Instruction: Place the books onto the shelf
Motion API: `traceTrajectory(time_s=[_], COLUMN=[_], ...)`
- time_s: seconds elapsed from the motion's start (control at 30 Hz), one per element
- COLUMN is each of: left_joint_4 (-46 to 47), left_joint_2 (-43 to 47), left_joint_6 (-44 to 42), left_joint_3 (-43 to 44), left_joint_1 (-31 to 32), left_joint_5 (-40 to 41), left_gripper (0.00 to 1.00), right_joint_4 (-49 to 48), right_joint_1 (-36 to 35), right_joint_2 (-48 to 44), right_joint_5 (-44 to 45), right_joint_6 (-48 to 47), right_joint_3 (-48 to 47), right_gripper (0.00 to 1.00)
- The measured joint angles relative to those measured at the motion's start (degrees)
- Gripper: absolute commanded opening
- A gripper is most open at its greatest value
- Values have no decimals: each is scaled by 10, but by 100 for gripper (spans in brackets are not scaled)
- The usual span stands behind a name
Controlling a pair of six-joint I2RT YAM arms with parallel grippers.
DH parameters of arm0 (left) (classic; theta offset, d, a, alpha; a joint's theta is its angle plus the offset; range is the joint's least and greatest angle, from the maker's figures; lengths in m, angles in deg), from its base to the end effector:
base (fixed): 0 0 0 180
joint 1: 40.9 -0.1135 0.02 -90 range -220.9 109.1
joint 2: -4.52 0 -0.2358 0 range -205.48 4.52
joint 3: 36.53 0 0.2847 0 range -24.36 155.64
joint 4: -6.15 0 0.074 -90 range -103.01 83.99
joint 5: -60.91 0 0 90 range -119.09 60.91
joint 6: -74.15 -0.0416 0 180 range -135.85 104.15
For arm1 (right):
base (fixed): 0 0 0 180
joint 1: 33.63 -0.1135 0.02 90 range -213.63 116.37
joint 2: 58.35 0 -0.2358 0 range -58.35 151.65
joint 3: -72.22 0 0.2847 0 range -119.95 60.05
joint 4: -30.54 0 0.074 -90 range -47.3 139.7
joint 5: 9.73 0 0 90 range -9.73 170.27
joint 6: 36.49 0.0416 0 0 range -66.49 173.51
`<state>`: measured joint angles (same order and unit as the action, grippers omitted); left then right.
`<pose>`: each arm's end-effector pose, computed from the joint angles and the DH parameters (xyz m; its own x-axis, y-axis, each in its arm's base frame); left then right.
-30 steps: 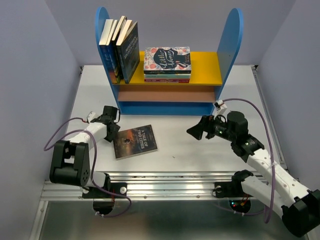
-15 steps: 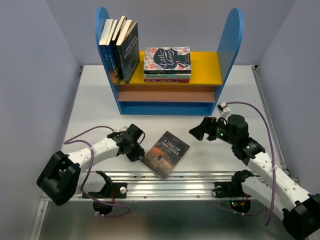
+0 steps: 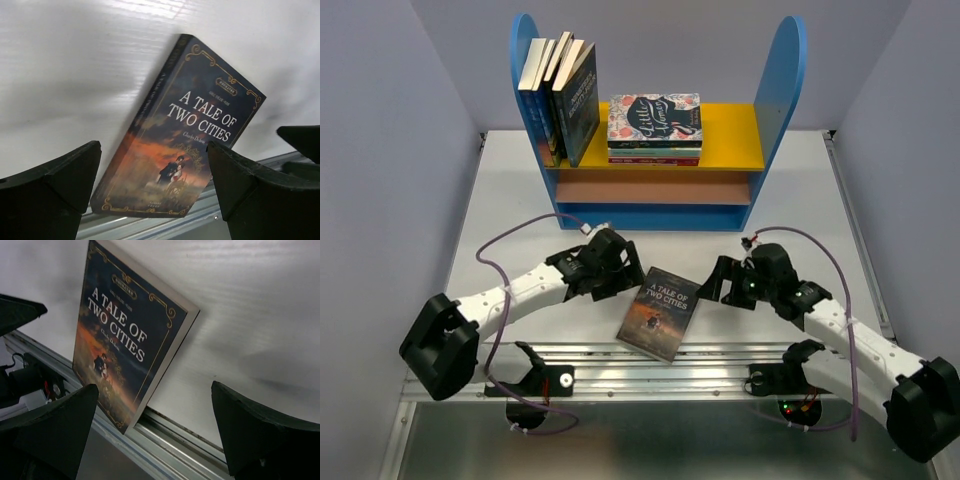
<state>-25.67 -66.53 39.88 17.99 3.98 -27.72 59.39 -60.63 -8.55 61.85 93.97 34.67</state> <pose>0.2084 -0.2062 0.1691 -0.8718 -0.2978 -0.3890 -0.0467 0.8409 -0.5391 0.2003 0.1168 0.1586 -0.8628 0.2513 -0.4386 -0.1091 0.7546 0.6470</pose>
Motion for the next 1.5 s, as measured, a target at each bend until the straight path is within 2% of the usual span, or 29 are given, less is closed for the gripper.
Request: traceTrajectory(time_s=[0.1, 0.33, 0.5, 0.53, 0.73, 0.93, 1.17, 1.4, 1.5], left_joint_4=[48, 64, 76, 79, 98, 99, 109, 114, 114], left_joint_2=[-51, -116, -123, -128, -160, -162, -162, -162, -161], left_joint_6=[-48, -100, -118, -120, -128, -126, -105, -96, -93], left_joint_3=[11, 11, 11, 11, 12, 13, 13, 12, 12], left_joint_1=[0, 0, 2, 4, 22, 24, 36, 40, 40], left_joint_5=[-31, -58, -70, -72, -91, -92, -88, -88, -86], left_gripper=[90, 63, 62, 56, 40, 37, 37, 37, 37], right_joint_4=[-19, -100, -161, -174, -189, -180, -195, -211, -180], right_joint_1=[-28, -50, -57, -58, -75, -75, -88, -90, -90], right_joint_2=[36, 127, 156, 163, 201, 193, 132, 155, 166], right_joint_5=[-9, 0, 0, -3, -5, 3, -23, -48, -30], right_joint_6=[24, 75, 95, 98, 99, 94, 96, 88, 69], right_joint_3=[14, 16, 16, 15, -2, -11, -42, -48, -50], right_gripper=[100, 100, 100, 100, 100, 100, 100, 97, 90])
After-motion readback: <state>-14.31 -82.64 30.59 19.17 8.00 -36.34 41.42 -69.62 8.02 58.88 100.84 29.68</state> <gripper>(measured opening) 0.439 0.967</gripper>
